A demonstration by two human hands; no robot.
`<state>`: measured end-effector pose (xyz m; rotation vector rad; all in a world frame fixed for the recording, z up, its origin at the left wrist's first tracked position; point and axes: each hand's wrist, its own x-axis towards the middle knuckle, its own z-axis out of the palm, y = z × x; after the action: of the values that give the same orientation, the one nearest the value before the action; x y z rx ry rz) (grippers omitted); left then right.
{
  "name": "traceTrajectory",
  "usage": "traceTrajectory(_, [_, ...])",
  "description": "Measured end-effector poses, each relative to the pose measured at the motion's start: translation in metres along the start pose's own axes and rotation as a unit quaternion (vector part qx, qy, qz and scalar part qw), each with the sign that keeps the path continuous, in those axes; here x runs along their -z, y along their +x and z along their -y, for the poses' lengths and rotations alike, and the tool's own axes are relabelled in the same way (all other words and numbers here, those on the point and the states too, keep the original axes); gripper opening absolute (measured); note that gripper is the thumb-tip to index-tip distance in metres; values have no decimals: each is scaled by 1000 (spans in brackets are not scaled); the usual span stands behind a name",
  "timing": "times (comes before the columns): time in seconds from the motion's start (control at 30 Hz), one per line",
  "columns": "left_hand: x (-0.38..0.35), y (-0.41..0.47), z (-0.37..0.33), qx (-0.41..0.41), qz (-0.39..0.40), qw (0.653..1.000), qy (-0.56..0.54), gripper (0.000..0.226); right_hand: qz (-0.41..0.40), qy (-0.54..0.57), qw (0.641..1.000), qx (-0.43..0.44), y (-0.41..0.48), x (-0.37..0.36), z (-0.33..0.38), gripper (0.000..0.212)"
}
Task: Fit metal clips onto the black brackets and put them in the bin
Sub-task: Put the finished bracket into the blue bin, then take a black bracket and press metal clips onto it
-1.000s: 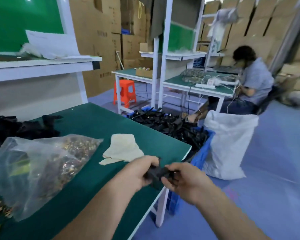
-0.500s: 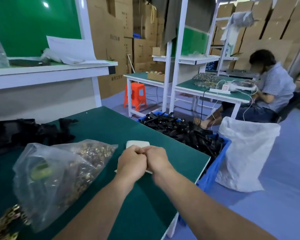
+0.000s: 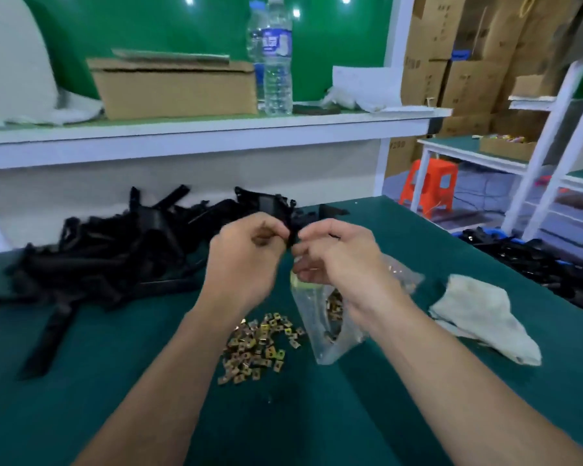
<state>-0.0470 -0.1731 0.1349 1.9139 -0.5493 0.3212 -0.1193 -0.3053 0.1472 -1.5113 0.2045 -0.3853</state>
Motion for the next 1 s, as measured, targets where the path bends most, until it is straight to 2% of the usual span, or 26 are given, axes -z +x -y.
traceTrajectory(0.07, [37,-3,43,67,-66,993,78,30,77,-37,996,-39,13,-36,-11,28])
traceTrajectory(0.1, [52,-7,66,116,-60,985,113,29,121,-61,989,-67,20,-53,-19,35])
traceTrajectory(0.17, [73,-24,109,189,-5,969,161,24,186,-127,967,-117,37,-86,-34,53])
traceTrajectory(0.23, [81,-45,136,218,52,961,160,21,230,-211,941,-133,54,-116,-49,65])
traceTrajectory(0.33, [83,-70,157,184,99,965,158,26,262,-330,900,-113,73,-155,-74,75])
traceTrajectory(0.47, [86,-76,164,109,164,964,176,45,245,-469,847,-40,98,-200,-108,79])
traceTrajectory(0.57, [80,-80,164,57,209,951,219,57,204,-591,779,43,118,-222,-128,83])
traceTrajectory(0.63, [76,-81,165,41,197,959,201,50,164,-664,724,91,135,-227,-136,90])
traceTrajectory(0.67, [76,-81,166,38,185,964,185,44,152,-680,711,91,143,-227,-138,91])
traceTrajectory(0.73, [76,-82,170,37,167,972,159,37,153,-676,717,79,155,-224,-143,82])
traceTrajectory(0.87, [77,-83,174,23,120,981,153,25,130,-660,725,147,162,-216,-142,53])
traceTrajectory(0.93, [79,-82,175,34,84,981,169,18,116,-663,721,162,156,-207,-139,50])
traceTrajectory(1.0, [81,-82,176,47,68,980,182,14,79,-645,738,182,144,-195,-134,52])
